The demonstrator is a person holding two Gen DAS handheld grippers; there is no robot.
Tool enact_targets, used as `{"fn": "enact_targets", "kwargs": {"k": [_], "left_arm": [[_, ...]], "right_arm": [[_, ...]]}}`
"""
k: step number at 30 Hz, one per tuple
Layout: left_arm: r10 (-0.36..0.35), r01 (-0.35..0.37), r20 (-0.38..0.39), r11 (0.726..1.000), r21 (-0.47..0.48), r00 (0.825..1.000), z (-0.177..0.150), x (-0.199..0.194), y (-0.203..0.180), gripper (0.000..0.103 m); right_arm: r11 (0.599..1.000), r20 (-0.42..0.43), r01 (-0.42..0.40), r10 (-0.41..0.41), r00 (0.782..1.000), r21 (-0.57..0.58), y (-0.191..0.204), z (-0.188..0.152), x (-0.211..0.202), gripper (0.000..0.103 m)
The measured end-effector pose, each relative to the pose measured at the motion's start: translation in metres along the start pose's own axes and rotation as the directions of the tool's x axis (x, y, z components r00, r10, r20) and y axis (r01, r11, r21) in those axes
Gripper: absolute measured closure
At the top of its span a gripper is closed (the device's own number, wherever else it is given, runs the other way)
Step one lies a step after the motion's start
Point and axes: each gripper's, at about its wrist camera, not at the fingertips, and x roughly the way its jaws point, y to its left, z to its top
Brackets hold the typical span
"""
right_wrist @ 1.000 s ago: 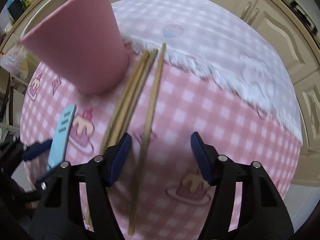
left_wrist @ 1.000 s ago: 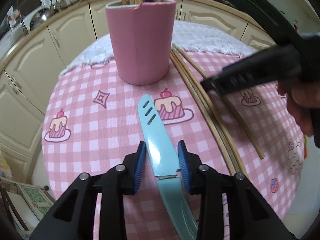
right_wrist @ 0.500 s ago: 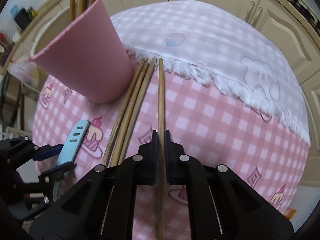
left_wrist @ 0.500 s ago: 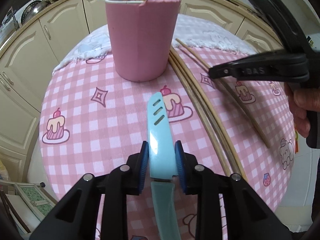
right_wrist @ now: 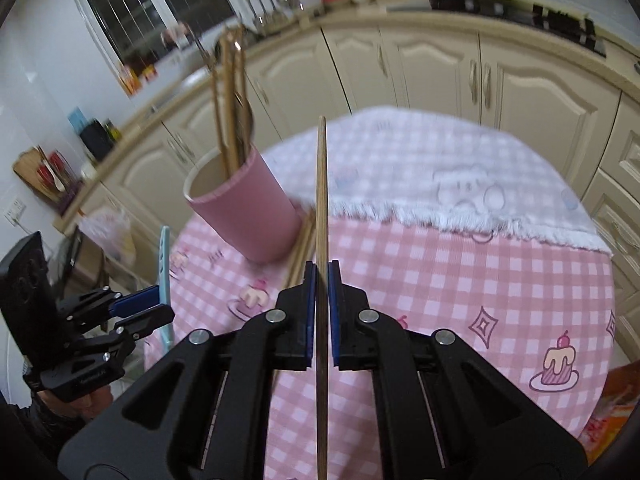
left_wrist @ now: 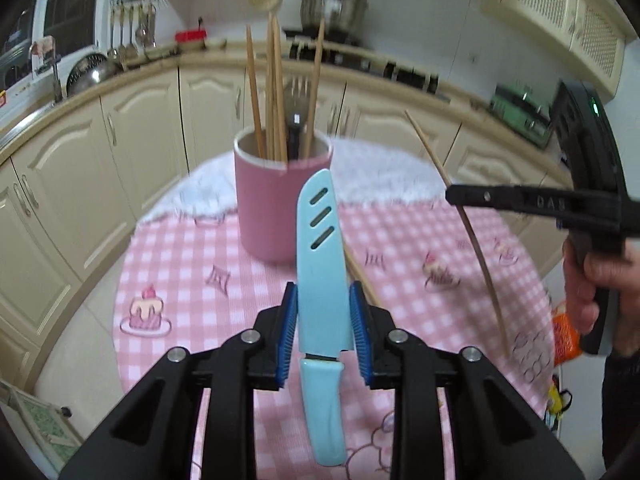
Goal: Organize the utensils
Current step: 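Lift the knife and chopstick and drop both into the pink cup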
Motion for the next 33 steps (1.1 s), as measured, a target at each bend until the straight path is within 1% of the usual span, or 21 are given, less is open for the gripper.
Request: {"fn": "enact_targets", "kwargs": {"k": [2,4,7,10,13,19,24,26,29,31,33], "left_arm": [[-0.023,0.023,0.045,1.000,-0.010,0.999,0.002,-0.006,0.002,0.078],[-0.028,0.029,0.073,0.999,-0.015,0.997,0.007,-0.009,-0.001,0.078],[-0.037,0.040,0.137,0.999,-0.021,0.990,0.015,-0.020,-0.001,0.078],[-0.034,0.039,0.213,0.999,-0.019,0.976,0.030,-0.039,-0.001,0.078],[-0.025,0.032,0.275,0.999,-0.020,0.961,0.047,-0.056,0.002,0.078],[-0.013,0.016,0.368,1.000,-0.007,0.930,0.090,-0.076,0.006,0.078],[-0.001,0.001,0.417,1.000,0.000,0.909,0.120,-0.077,0.008,0.078],[0.004,-0.004,0.429,1.000,-0.003,0.903,0.132,-0.073,0.011,0.078],[0.017,-0.018,0.449,1.000,-0.003,0.893,0.148,-0.067,0.012,0.078],[0.028,-0.028,0.458,1.000,-0.007,0.889,0.156,-0.061,0.013,0.078],[0.032,-0.030,0.457,0.999,-0.011,0.889,0.161,-0.054,0.015,0.078]], "right_arm": [[1.000,0.043,-0.011,0.011,0.999,0.000,0.007,-0.002,-0.007,0.097],[1.000,0.090,-0.017,0.018,0.996,-0.006,0.012,-0.004,-0.018,0.097],[1.000,0.177,-0.029,0.029,0.984,-0.006,0.019,0.002,-0.033,0.097],[0.999,0.244,-0.041,0.043,0.969,-0.015,0.027,0.016,-0.040,0.097],[0.998,0.311,-0.037,0.052,0.949,-0.053,0.045,0.029,-0.052,0.097],[0.992,0.391,-0.056,0.095,0.916,-0.110,0.078,0.066,-0.056,0.097],[0.987,0.440,-0.065,0.123,0.890,-0.145,0.097,0.093,-0.051,0.097],[0.986,0.458,-0.054,0.121,0.881,-0.156,0.102,0.101,-0.046,0.097],[0.987,0.480,-0.068,0.130,0.868,-0.144,0.104,0.116,-0.036,0.097],[0.988,0.495,-0.072,0.129,0.859,-0.134,0.103,0.122,-0.030,0.096],[0.990,0.507,-0.078,0.129,0.852,-0.121,0.101,0.128,-0.024,0.096]]}}
